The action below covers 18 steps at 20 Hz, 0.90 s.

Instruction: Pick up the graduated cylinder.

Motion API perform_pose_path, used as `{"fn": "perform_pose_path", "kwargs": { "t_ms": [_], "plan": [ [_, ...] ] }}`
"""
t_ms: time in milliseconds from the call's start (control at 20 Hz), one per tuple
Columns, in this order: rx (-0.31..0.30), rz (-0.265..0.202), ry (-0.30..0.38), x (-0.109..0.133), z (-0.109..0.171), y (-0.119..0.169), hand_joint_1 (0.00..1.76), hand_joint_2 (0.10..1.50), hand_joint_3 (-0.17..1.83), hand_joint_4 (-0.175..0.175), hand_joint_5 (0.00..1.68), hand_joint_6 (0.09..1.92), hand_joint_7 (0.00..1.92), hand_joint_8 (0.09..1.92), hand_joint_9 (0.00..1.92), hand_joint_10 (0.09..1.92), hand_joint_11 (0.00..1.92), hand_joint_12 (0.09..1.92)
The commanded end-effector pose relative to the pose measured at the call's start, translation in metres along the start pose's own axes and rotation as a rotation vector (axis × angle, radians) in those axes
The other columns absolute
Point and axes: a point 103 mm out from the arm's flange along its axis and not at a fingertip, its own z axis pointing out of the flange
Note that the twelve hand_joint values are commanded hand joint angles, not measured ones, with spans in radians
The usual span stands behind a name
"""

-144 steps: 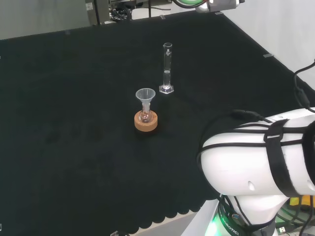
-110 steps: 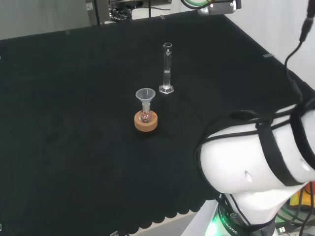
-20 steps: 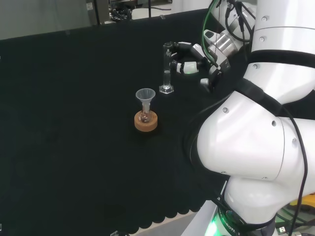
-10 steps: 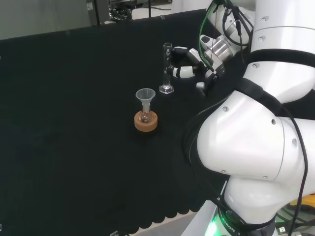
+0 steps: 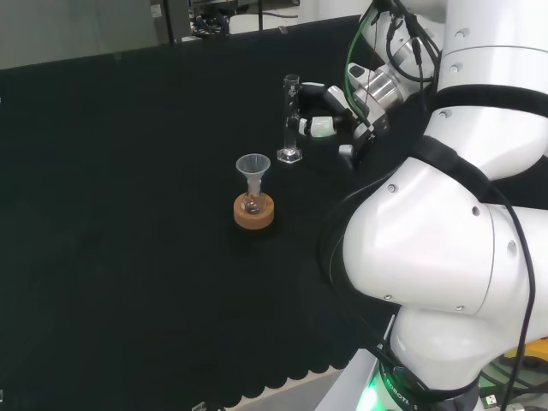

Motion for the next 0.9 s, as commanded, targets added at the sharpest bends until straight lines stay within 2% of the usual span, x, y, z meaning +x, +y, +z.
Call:
{"fn": "perform_pose_path", "kwargs": {
  "t_ms": [50, 150, 250, 400, 550, 900],
  "plan": [
    [0.023, -0.006, 0.028, -0.002, 0.004, 0.0, 1.06, 0.63, 0.68, -0.036, 0.68, 0.13, 0.48, 0.63, 0.67, 0.55, 0.38, 1.3],
    [0.024, -0.009, 0.024, -0.002, 0.006, 0.0, 1.07, 0.62, 0.69, -0.034, 0.68, 0.15, 0.5, 0.61, 0.69, 0.53, 0.39, 1.29],
    [-0.004, -0.018, 0.027, -0.002, 0.006, -0.001, 1.07, 0.62, 0.69, -0.031, 0.68, 0.19, 0.52, 0.6, 0.71, 0.51, 0.4, 1.29],
    [-0.007, -0.025, 0.034, -0.003, 0.005, -0.001, 1.08, 0.62, 0.7, -0.023, 0.66, 0.35, 0.57, 0.57, 0.76, 0.47, 0.43, 1.28],
    [0.0, -0.023, 0.026, -0.005, 0.007, -0.001, 1.08, 0.62, 0.7, -0.018, 0.65, 0.45, 0.59, 0.57, 0.78, 0.45, 0.45, 1.28],
    [0.025, -0.026, 0.039, -0.008, 0.014, 0.001, 1.08, 0.62, 0.7, -0.014, 0.62, 0.54, 0.6, 0.57, 0.78, 0.45, 0.46, 1.28]
  ]
}}
